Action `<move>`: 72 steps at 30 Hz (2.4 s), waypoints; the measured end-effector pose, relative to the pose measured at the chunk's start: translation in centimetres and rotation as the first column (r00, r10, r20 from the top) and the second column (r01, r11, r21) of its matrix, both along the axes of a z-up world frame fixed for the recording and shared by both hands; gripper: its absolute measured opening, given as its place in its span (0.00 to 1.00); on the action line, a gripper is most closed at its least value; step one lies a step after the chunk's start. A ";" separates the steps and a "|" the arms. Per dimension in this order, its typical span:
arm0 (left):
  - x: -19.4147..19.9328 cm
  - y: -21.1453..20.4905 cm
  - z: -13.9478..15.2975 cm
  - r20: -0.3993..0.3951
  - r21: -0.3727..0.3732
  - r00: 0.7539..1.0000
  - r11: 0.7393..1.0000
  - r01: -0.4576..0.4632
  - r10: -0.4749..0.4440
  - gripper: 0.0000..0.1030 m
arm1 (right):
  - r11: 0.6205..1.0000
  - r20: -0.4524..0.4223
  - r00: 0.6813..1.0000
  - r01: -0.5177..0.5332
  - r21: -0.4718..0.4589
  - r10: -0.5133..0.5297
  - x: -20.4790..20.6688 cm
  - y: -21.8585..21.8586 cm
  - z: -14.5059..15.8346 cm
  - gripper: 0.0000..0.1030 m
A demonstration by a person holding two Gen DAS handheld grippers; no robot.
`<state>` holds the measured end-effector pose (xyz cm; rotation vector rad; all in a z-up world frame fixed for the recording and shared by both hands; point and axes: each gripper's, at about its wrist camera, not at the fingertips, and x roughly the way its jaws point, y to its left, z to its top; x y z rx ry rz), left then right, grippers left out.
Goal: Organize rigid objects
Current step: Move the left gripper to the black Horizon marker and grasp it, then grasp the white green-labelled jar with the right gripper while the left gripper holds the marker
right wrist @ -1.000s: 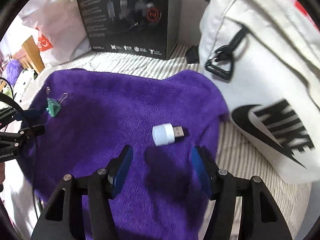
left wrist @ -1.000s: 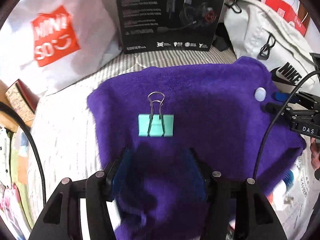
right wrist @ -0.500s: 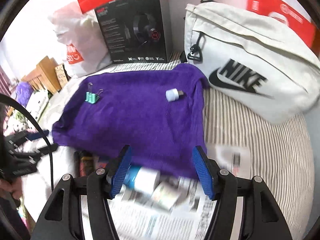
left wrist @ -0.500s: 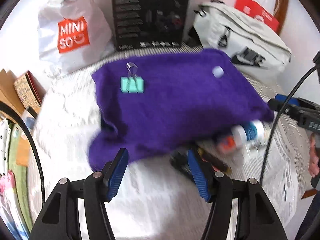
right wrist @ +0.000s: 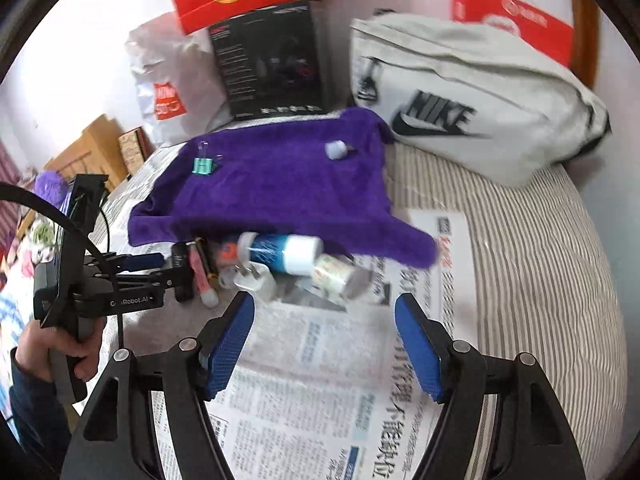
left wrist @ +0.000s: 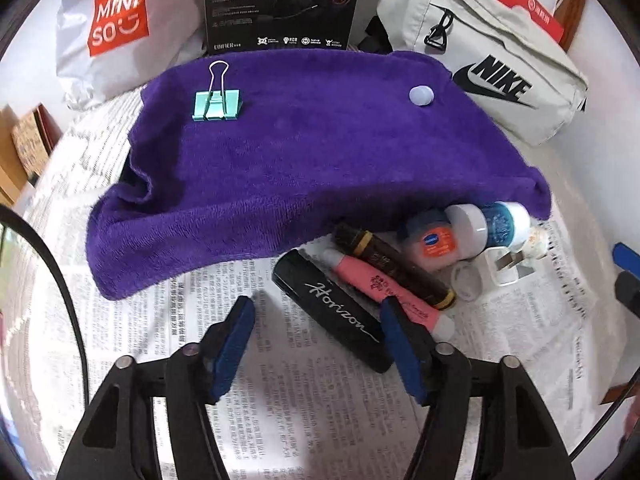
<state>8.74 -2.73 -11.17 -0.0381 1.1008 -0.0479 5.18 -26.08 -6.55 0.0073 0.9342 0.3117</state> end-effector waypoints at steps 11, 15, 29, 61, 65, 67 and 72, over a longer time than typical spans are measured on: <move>0.0 1.1 -0.3 -0.017 -0.037 1.000 0.999 -0.009 0.008 0.65 | 1.000 -0.025 1.000 0.013 0.011 -0.012 -0.2 -0.9 -1.2 0.70; 0.6 -0.6 -0.7 -0.030 0.018 0.999 1.000 0.013 -0.012 0.66 | 1.000 -0.034 0.999 -0.004 0.009 0.004 -0.2 -0.4 -1.6 0.70; -1.5 2.9 -0.7 0.000 0.083 1.000 0.996 0.015 -0.015 0.63 | 1.000 -0.062 0.998 -0.009 0.005 0.009 0.5 -0.2 -2.7 0.70; -2.9 2.0 -1.1 0.194 0.065 0.975 0.993 0.100 -0.111 0.21 | 0.991 0.031 0.998 -0.041 -0.126 0.046 5.8 2.8 -7.5 0.57; -2.9 1.9 -1.1 0.194 0.066 0.975 0.993 0.100 -0.111 0.21 | 0.991 0.050 0.998 -0.037 -0.130 0.044 5.7 3.0 -7.6 0.57; -2.9 1.9 -1.0 0.194 0.063 0.975 0.993 0.100 -0.111 0.21 | 0.991 0.049 0.998 -0.037 -0.129 0.044 5.7 3.0 -7.6 0.57; -2.9 2.0 -1.1 0.195 0.061 0.975 0.993 0.099 -0.109 0.21 | 0.991 0.051 0.998 -0.033 -0.133 0.040 5.7 3.1 -7.6 0.55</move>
